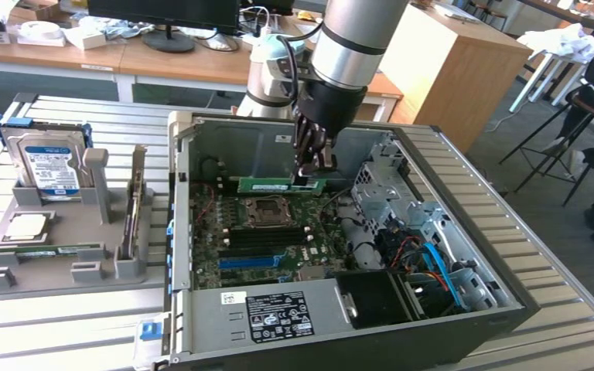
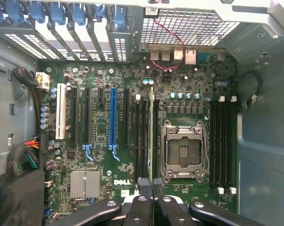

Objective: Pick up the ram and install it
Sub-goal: 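Insert the ram into the slot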

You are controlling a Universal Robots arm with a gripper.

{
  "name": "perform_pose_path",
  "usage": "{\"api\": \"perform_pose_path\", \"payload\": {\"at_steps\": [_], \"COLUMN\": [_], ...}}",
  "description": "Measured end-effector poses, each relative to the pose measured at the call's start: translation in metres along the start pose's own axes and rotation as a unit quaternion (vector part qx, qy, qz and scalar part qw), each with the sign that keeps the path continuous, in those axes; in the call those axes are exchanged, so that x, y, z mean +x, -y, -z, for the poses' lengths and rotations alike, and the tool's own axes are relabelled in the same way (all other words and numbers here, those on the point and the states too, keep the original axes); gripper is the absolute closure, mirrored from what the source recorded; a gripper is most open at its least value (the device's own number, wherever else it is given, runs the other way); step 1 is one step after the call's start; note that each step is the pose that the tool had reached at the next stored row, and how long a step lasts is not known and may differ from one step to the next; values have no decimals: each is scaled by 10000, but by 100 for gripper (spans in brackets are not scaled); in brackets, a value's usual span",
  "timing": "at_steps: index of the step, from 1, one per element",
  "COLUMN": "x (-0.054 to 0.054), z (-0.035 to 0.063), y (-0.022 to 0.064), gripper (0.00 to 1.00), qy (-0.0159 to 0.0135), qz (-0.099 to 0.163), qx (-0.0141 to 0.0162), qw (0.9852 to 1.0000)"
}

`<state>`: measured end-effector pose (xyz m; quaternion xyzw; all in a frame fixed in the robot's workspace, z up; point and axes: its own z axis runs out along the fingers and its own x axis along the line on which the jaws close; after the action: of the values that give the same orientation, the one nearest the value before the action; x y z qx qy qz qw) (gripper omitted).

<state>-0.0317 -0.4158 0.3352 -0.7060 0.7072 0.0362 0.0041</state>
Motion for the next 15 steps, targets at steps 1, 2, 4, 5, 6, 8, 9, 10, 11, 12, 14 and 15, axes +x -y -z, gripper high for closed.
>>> {"api": "perform_pose_path", "payload": {"at_steps": [1,2,4,5,6,8,9,10,11,12,14,15], "x": [0,0,1,1,1,2,3,4,5,5,7,7], "z": [0,-3,-11,-15,-20,-33,-44,-58,-71,-85,-112,-125], "y": [0,0,0,1,1,2,2,3,3,4,6,6], "gripper": [88,88,88,88,88,88,88,88,88,88,88,88], "qy": [0,0,0,0,0,0,0,0,0,0,1,0], "qz": [0,0,0,0,0,0,0,0,0,0,1,1], "qx": [0,0,0,0,0,0,0,1,1,1,3,3], "qw": [10000,10000,10000,10000,10000,10000,10000,10000,10000,10000,10000,10000]}}
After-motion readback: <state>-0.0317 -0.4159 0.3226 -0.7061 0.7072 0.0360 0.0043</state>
